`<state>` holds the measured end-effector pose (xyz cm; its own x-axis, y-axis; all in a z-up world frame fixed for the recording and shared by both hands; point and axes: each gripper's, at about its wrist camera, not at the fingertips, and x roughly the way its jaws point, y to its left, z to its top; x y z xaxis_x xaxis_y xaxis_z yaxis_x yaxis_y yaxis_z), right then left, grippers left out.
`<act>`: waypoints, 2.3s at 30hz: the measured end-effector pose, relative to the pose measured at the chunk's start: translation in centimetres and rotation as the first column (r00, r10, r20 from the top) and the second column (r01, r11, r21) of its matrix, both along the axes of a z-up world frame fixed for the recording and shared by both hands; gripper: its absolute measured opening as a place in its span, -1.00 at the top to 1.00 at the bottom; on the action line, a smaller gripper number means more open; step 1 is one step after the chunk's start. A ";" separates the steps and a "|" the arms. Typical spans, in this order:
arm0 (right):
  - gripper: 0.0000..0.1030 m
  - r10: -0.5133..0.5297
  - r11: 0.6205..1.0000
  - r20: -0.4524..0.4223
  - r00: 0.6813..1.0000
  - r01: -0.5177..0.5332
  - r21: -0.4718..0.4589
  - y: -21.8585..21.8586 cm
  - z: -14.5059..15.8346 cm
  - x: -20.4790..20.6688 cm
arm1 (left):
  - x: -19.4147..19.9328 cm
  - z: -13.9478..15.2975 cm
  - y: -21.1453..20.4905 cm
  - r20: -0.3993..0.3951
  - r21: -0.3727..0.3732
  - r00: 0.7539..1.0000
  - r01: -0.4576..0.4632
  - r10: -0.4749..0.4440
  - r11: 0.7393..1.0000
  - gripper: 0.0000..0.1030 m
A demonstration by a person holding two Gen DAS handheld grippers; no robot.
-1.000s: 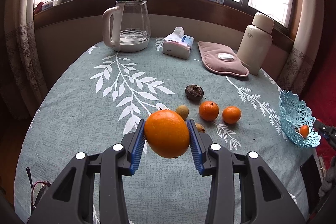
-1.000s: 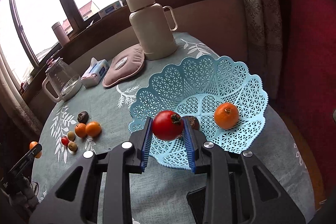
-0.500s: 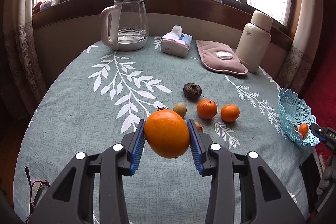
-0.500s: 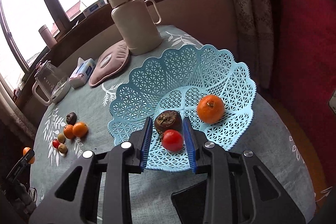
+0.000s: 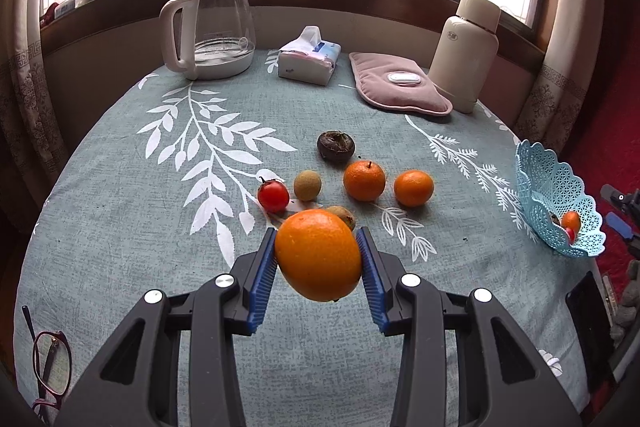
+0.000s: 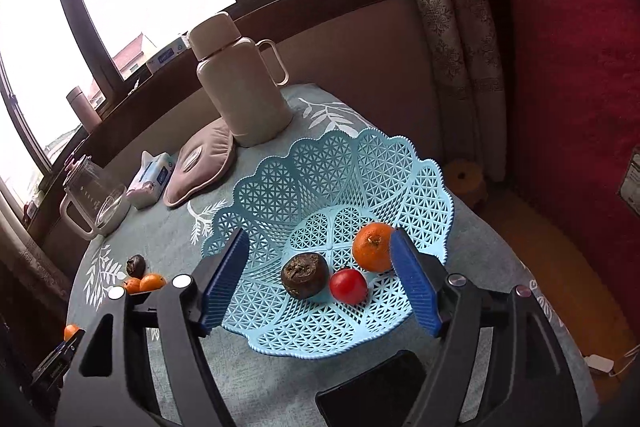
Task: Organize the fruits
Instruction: 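Carry the large orange into the blue basket and open the left tool, then withdraw both open tools from the basket toward the remaining fruit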
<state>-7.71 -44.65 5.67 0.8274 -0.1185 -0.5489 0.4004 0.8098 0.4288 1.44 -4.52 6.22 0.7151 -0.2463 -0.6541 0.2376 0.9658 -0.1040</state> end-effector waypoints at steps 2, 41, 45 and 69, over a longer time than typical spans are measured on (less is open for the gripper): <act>-0.46 -0.015 1.000 0.009 1.000 0.015 0.008 -0.4 0.1 -0.1 | -0.1 0.1 -1.1 0.000 0.009 1.000 0.016 -0.016 1.000 0.22; -0.58 -0.078 0.994 0.068 0.995 0.073 0.077 -3.2 1.4 -1.4 | -1.1 2.2 -22.0 0.047 -0.052 0.900 0.436 -0.434 0.899 -0.33; -0.58 -0.073 0.995 0.071 0.995 0.068 0.073 -2.9 1.6 -1.5 | -0.9 2.3 -20.9 0.044 -0.051 0.915 0.402 -0.400 0.914 -0.44; -0.76 -0.070 0.994 0.062 0.996 0.064 0.093 -2.4 1.0 -1.2 | -1.0 1.0 -18.5 0.041 0.070 0.953 0.298 -0.301 0.952 -0.78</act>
<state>-8.92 -47.06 6.68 0.8534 -0.1275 -0.5055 0.4218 0.7387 0.5258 0.44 -23.01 7.21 0.6471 -0.4141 -0.6401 0.5199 0.8538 -0.0268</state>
